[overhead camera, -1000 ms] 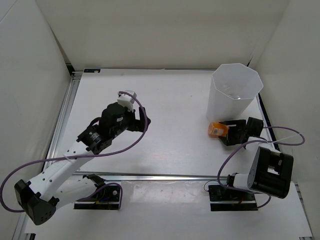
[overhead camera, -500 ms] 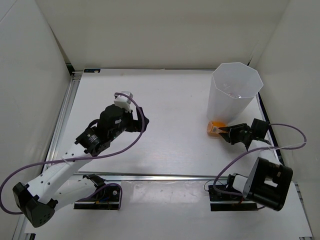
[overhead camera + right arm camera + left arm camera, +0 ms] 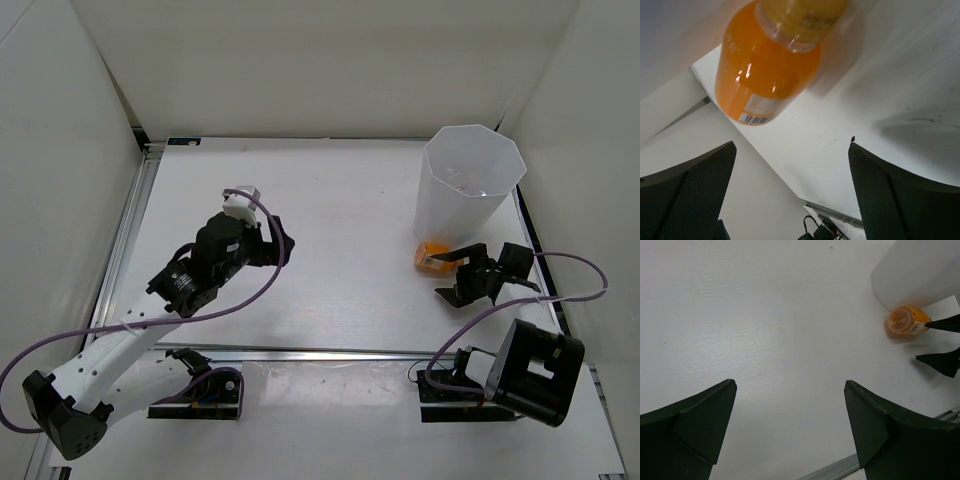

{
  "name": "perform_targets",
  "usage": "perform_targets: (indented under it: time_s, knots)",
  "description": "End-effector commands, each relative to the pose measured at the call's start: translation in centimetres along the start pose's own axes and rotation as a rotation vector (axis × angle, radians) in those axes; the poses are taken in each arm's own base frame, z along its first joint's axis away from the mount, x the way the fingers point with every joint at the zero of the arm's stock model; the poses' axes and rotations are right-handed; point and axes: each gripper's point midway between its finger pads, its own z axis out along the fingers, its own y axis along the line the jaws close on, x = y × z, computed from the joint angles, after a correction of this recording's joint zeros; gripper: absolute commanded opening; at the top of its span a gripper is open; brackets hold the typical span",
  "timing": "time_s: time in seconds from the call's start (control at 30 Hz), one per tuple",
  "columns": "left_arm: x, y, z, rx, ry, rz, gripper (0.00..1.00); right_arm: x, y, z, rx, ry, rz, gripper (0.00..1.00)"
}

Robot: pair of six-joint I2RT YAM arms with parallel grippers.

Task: Put the plastic bottles in the bin

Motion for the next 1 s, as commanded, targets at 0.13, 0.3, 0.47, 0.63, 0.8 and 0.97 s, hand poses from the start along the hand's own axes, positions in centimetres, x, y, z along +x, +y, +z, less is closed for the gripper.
perform_targets:
  time_s: [0.13, 0.3, 0.47, 0.63, 0.8, 0.97]
  knots:
    - [0.1, -0.3, -1.2, 0.035, -0.009, -0.032, 1.0, -2.5, 2.3, 1.3, -0.036, -0.03, -0.019, 0.96]
    - [0.3, -0.2, -1.3, 0.031, -0.001, -0.031, 1.0, -3.4, 3.1, 1.8, -0.044, -0.044, -0.008, 0.96]
    - [0.7, 0.1, -1.0, 0.015, 0.013, -0.027, 1.0, -4.2, 3.3, 2.6, -0.039, -0.041, 0.018, 0.96]
    - [0.6, 0.1, -0.7, 0.002, 0.018, -0.025, 1.0, -5.2, 2.7, 3.9, -0.016, -0.034, 0.082, 0.94]
    - [0.8, 0.4, -0.3, -0.015, 0.031, -0.012, 1.0, -6.3, 3.3, 4.9, -0.016, -0.024, 0.085, 0.89]
    - [1.2, 0.5, 0.1, -0.024, 0.049, -0.008, 1.0, -6.7, 3.2, 6.1, -0.003, 0.01, 0.115, 0.79]
